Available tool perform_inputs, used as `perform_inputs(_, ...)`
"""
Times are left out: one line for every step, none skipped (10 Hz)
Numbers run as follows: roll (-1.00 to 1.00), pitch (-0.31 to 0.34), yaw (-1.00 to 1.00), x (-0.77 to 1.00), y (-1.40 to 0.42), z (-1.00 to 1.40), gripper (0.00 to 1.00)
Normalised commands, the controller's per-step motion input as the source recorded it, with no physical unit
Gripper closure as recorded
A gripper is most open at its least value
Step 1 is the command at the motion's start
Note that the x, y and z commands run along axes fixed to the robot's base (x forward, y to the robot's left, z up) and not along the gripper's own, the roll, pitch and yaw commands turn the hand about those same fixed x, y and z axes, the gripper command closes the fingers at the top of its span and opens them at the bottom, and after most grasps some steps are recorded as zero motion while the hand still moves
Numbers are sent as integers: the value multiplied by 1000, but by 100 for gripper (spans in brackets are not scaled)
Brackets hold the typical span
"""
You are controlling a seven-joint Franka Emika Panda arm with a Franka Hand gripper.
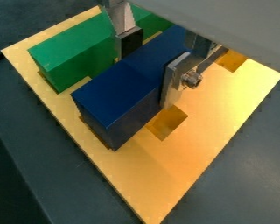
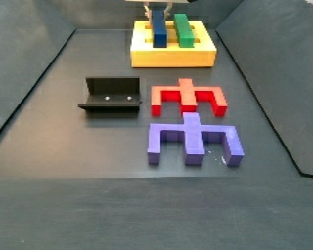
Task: Pick up the blue object. Move up. Move to above the board. Insert the blue object.
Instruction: Insert the blue object.
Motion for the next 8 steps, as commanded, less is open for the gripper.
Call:
perform_inputs(59,84,-123,0,0,0,100)
perform_inputs(41,90,-171,0,0,0,100)
perform_inputs(51,84,-186,3,0,0,100)
perform_inputs(44,86,-177,0,0,0,100)
perform_inputs(41,71,-169,0,0,-3,100)
perform_inputs(31,67,-143,14,0,0,100)
perform_inputs(36,54,-77,0,0,0,100)
perform_inputs(33,0,0,-137,0,-31,100)
